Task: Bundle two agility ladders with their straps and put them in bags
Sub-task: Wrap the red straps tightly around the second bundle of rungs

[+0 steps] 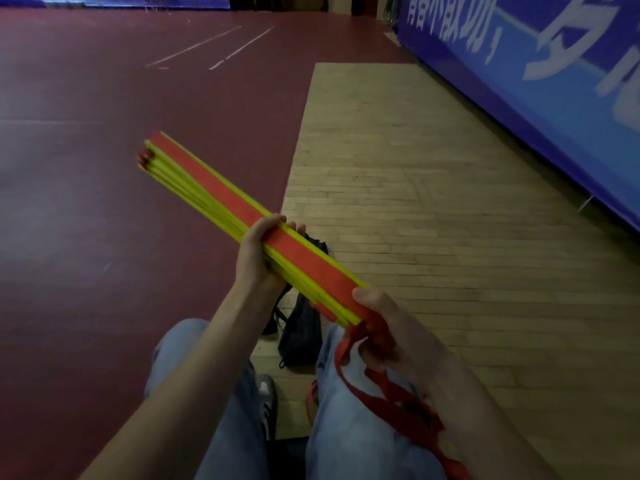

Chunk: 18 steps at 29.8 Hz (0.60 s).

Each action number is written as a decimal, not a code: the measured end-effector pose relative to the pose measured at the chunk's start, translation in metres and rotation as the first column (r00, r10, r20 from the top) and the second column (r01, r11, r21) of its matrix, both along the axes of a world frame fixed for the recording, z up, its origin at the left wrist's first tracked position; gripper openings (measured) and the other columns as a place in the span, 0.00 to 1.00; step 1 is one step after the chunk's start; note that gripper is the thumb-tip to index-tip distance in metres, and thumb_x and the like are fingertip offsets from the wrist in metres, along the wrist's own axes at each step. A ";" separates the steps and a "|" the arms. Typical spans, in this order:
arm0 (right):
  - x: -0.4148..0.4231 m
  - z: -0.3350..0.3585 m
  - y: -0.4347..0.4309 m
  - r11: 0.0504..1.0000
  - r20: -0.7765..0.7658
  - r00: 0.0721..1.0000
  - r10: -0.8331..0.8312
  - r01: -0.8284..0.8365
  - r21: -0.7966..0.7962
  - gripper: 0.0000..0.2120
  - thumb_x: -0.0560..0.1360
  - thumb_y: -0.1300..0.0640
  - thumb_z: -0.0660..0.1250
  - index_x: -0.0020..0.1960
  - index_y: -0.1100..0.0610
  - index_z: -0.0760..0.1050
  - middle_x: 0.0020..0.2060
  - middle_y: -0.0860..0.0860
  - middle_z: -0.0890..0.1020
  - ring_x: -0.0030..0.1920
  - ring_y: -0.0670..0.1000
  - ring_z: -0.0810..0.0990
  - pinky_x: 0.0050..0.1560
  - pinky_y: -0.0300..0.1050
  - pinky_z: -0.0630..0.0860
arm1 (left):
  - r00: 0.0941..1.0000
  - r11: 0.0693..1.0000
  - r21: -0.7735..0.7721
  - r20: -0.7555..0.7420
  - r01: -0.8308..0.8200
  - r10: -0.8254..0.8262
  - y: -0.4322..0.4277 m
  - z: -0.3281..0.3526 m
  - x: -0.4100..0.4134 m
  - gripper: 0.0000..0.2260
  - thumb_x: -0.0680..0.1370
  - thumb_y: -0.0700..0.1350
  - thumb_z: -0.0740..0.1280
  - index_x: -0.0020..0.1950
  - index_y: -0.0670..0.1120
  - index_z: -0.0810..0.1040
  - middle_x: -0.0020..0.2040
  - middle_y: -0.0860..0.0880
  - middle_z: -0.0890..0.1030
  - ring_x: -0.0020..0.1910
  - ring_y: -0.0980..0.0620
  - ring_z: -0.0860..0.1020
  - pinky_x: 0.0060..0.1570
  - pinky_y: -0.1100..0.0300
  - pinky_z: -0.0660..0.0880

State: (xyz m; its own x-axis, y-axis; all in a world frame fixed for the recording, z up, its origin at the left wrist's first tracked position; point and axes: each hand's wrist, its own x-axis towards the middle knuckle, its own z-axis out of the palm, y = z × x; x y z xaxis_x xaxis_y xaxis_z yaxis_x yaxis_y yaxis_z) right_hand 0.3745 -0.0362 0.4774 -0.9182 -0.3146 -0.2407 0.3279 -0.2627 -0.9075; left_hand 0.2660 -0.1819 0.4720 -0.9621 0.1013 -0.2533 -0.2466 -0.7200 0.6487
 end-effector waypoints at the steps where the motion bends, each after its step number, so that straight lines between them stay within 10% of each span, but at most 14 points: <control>1: 0.000 0.000 0.001 1.000 -0.010 1.000 -0.005 0.005 -0.015 0.12 0.72 0.54 0.60 0.53 0.56 0.71 0.32 0.50 0.82 0.21 0.41 0.74 0.20 0.29 0.66 | 1.000 1.000 0.018 -0.003 0.008 -0.008 0.001 -0.003 0.001 0.09 0.78 0.42 0.62 0.37 0.44 0.73 0.27 0.50 0.79 0.29 0.54 0.80 0.33 0.64 0.78; 6: -0.015 0.008 0.005 0.983 -0.113 0.978 -0.177 0.170 -0.064 0.18 0.75 0.54 0.58 0.63 0.59 0.71 0.39 0.60 0.82 0.23 0.43 0.76 0.18 0.31 0.65 | 0.944 0.882 -0.338 0.081 0.328 -0.320 -0.009 -0.014 0.005 0.26 0.74 0.62 0.59 0.57 0.40 0.75 0.50 0.43 0.82 0.51 0.48 0.80 0.48 0.52 0.78; 9: -0.024 0.020 0.004 0.983 -0.154 0.972 -0.180 0.184 0.011 0.17 0.75 0.61 0.60 0.63 0.60 0.71 0.38 0.64 0.80 0.22 0.45 0.77 0.19 0.31 0.66 | 0.932 0.428 -0.854 0.162 0.297 -0.324 -0.022 -0.012 0.016 0.32 0.76 0.67 0.50 0.48 0.41 0.79 0.40 0.46 0.83 0.41 0.51 0.81 0.43 0.53 0.76; 11: -0.027 0.019 0.003 0.974 -0.156 0.970 -0.185 0.202 0.100 0.16 0.75 0.61 0.61 0.63 0.59 0.72 0.35 0.62 0.81 0.21 0.45 0.77 0.18 0.32 0.66 | 0.941 0.186 -0.973 -0.186 -0.137 -0.283 -0.032 -0.006 0.020 0.30 0.71 0.70 0.53 0.38 0.46 0.79 0.33 0.49 0.81 0.35 0.51 0.80 0.44 0.50 0.77; 13: -0.029 0.016 0.000 0.958 -0.142 0.968 -0.209 0.232 0.171 0.15 0.75 0.62 0.62 0.62 0.58 0.73 0.29 0.56 0.81 0.20 0.45 0.76 0.17 0.32 0.65 | 0.758 0.255 -0.888 -0.460 -0.383 -0.463 -0.036 0.009 0.027 0.19 0.68 0.68 0.56 0.45 0.58 0.77 0.46 0.58 0.80 0.46 0.56 0.78 0.50 0.54 0.75; 18: -0.028 0.021 0.001 0.939 -0.121 0.974 -0.191 0.217 0.266 0.06 0.76 0.58 0.63 0.49 0.55 0.77 0.24 0.49 0.77 0.20 0.45 0.72 0.17 0.34 0.64 | 0.368 0.177 -0.926 -0.300 -0.333 -0.880 -0.007 0.013 0.027 0.30 0.65 0.76 0.56 0.65 0.73 0.52 0.67 0.65 0.61 0.67 0.64 0.60 0.65 0.68 0.57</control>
State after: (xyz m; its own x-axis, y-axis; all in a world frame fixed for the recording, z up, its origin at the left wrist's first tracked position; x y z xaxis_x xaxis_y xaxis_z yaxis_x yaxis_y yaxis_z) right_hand 0.3469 -0.0347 0.4982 -0.9779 -0.0516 -0.2027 0.2053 -0.0508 -0.9774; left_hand 0.2933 -0.1891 0.4851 -0.6080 0.7526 0.2527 0.7118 0.3758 0.5933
